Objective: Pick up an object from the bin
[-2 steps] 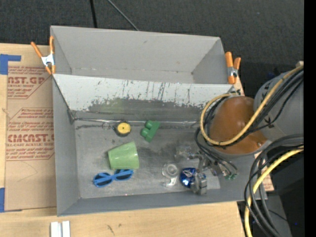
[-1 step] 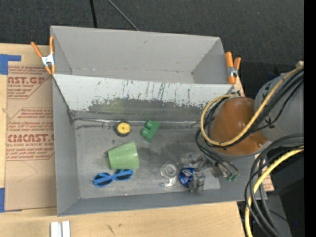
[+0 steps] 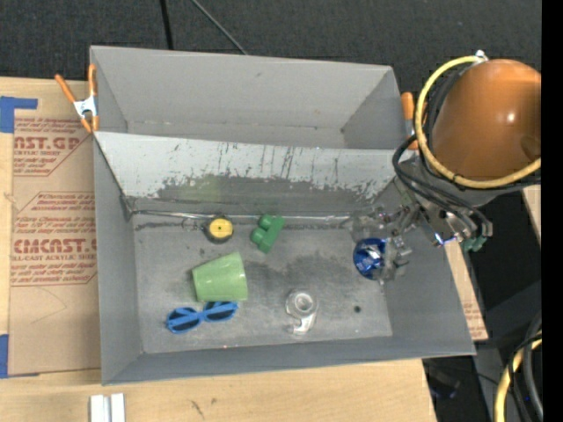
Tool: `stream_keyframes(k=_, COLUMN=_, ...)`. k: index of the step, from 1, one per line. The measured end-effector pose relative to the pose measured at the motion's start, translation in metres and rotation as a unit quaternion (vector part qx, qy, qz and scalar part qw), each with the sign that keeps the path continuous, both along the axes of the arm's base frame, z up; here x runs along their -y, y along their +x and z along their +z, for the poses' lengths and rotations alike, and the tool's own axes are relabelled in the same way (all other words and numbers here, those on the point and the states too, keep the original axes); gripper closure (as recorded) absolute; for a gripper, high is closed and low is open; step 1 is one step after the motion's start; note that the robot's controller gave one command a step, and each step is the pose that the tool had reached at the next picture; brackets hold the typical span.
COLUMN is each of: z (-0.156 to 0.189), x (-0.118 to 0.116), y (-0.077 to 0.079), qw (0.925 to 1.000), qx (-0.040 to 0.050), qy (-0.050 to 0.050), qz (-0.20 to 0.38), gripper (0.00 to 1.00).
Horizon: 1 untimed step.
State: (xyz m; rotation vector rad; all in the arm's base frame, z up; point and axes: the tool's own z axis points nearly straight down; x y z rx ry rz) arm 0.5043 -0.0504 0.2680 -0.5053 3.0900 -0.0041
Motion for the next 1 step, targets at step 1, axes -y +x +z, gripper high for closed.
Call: stream_keyframes(k=1, z=-0.0042, x=-0.0149, y=-0.0013, qw=0.9872, qx=-0.0035, qy=0.0, qz=0.16, gripper=1.0)
